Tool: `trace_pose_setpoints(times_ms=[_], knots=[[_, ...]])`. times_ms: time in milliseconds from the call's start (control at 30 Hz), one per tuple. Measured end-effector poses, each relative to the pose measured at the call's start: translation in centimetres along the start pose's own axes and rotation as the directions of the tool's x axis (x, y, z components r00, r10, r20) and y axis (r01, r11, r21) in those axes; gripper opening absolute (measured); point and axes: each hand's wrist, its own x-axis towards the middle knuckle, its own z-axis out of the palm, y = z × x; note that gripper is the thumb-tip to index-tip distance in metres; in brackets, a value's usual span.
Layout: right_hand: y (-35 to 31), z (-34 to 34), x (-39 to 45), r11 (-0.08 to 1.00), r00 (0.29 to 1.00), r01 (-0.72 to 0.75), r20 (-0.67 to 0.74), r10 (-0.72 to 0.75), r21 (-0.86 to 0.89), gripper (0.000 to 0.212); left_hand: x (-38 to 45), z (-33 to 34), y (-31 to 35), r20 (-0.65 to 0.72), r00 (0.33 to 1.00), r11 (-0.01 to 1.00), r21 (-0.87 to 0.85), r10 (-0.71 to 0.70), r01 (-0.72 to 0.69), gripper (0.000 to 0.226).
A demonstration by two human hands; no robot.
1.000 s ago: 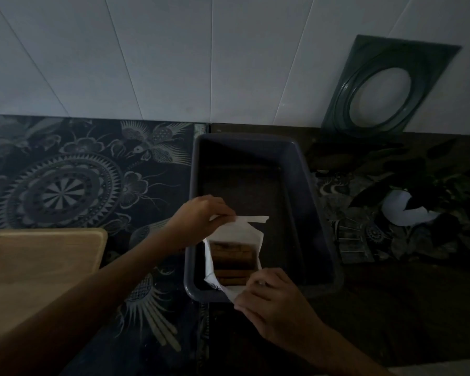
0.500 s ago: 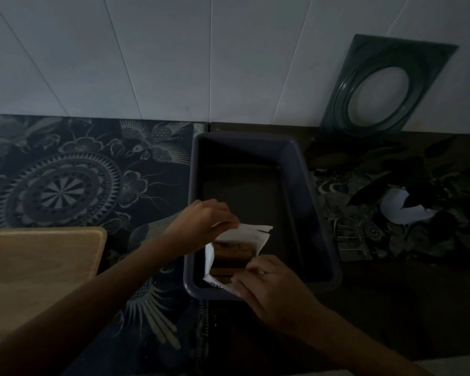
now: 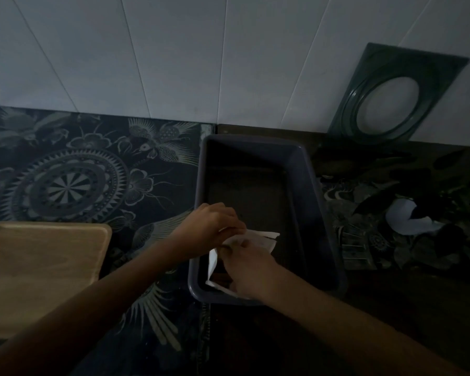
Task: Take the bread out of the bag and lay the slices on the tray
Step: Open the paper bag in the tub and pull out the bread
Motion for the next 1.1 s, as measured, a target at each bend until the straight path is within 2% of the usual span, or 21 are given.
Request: trace_pose_setpoints(times_ms=[100, 200, 300, 500, 700, 867, 1100], knots=[[-0.6, 1.2, 0.4, 0.996, 0.998, -0.067, 0.020, 0.065, 0.066, 0.065, 0.0, -0.1, -0.2, -0.001, 1.000, 1.000, -0.006, -0.006, 0.006, 0.020], [-1.2, 2.2, 1.1, 0.966, 0.977, -0.208, 0.073, 0.199, 0.151, 0.058, 0.2, -0.1, -0.3, -0.008, 1.000, 1.000, -0.014, -0.008, 0.008, 0.019], [-1.5, 2.3, 2.1, 0.959, 0.946, -0.274, 0.198, 0.255, 0.075, 0.073, 0.5, -0.2, -0.3, -0.009, 1.000, 1.000, -0.021, 0.001, -0.001, 0.019], [-2.5, 2.5, 3.2, 0.929, 0.923, -0.357, 0.194, 0.333, 0.102, 0.083, 1.0, 0.0, -0.3, -0.010, 1.000, 1.000, -0.028, 0.011, -0.011, 0.018], [-1.9, 3.7, 4.7, 0.890, 0.906, -0.400, 0.241, 0.348, 0.219, 0.081, 1.3, 0.0, -0.8, -0.008, 1.000, 1.000, -0.024, 0.007, -0.007, 0.019], [-1.3, 4.7, 5.5, 0.901, 0.914, -0.371, 0.257, 0.313, 0.223, 0.089, 1.2, 0.0, -1.5, -0.005, 1.000, 1.000, -0.021, 0.020, -0.020, 0.018], [-1.5, 4.6, 5.4, 0.896, 0.923, -0.349, 0.268, 0.277, 0.275, 0.084, 1.1, 0.1, -2.4, -0.005, 0.999, 0.999, -0.026, 0.039, -0.039, 0.017]])
